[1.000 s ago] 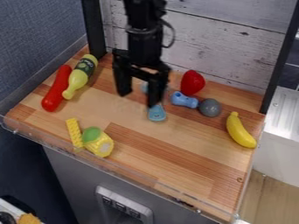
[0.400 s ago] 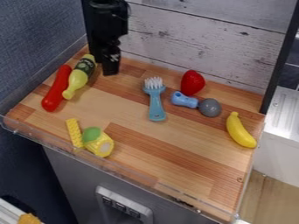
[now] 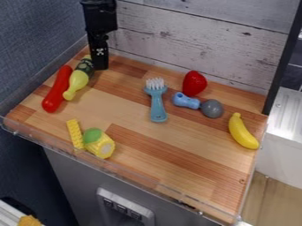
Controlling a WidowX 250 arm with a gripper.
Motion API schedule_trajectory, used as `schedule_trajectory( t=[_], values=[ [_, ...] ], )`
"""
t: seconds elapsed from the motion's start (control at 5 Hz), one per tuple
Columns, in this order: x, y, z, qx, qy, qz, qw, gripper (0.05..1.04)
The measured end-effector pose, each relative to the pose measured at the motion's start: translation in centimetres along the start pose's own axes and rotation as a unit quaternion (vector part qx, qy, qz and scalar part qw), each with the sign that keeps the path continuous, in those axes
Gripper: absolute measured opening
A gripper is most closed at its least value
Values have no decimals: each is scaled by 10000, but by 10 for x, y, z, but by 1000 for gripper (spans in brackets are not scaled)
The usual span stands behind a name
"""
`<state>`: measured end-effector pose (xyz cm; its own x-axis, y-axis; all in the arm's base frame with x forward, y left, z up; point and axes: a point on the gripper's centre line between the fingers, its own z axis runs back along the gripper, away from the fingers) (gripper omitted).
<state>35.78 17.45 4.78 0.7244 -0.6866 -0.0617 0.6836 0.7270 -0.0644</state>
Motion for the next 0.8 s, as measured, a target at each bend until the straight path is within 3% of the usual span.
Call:
schedule_trajectory(
  t=[0.2, 0.6, 0.8],
  values=[
    [0, 1, 0, -3, -24, 689, 9976, 999],
    [-16, -1, -11, -107, 29, 2135, 9769, 995],
    [-15, 1, -11, -45, -2, 2126, 9771, 997]
  ],
)
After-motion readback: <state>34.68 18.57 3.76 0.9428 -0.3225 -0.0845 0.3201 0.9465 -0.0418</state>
